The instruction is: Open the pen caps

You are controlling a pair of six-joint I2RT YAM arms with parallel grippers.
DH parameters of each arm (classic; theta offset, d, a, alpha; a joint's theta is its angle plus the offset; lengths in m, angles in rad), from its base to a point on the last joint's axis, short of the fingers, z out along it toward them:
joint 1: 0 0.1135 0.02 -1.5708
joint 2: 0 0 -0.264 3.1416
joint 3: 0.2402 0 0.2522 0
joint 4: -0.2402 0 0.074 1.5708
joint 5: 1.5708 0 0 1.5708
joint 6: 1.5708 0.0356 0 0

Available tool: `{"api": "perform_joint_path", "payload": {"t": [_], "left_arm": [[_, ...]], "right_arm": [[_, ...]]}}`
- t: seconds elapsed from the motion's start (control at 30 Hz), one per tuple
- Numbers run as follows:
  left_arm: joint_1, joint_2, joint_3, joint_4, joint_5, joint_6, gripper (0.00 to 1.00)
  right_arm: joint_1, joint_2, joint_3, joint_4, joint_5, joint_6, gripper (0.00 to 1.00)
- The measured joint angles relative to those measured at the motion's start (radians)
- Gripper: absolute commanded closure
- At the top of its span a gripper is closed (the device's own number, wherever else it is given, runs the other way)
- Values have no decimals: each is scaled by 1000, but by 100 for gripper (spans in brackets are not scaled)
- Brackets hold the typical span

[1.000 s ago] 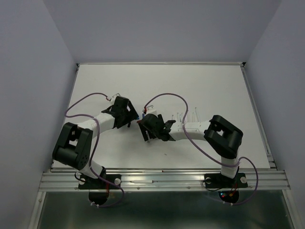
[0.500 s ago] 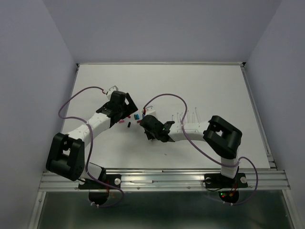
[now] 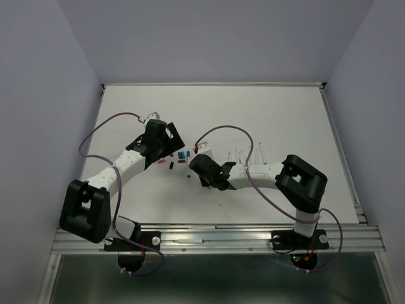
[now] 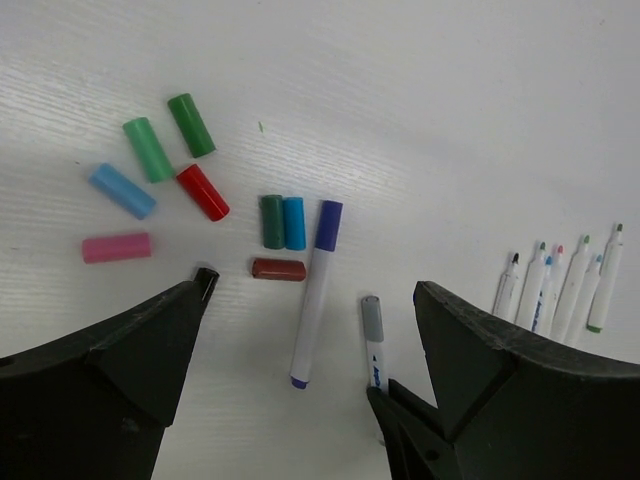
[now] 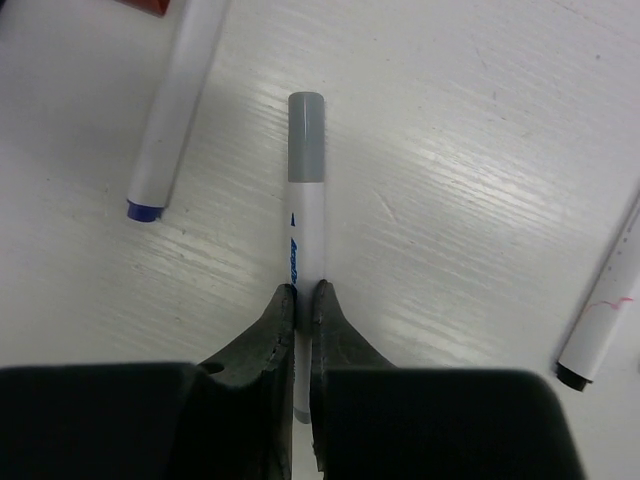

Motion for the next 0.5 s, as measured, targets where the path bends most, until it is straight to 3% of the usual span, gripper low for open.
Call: {"api": "perform_joint_path", "payload": {"t": [0.2,0.5], "left_arm": [[-9,-36,-1,64,145,24,1],[-57,-55,-1,164,276,21,4]], "right_arm": [[-3,-59,-7,-34,28,-4,99],[-27,-283,-106,110,-40,-26,99]]}}
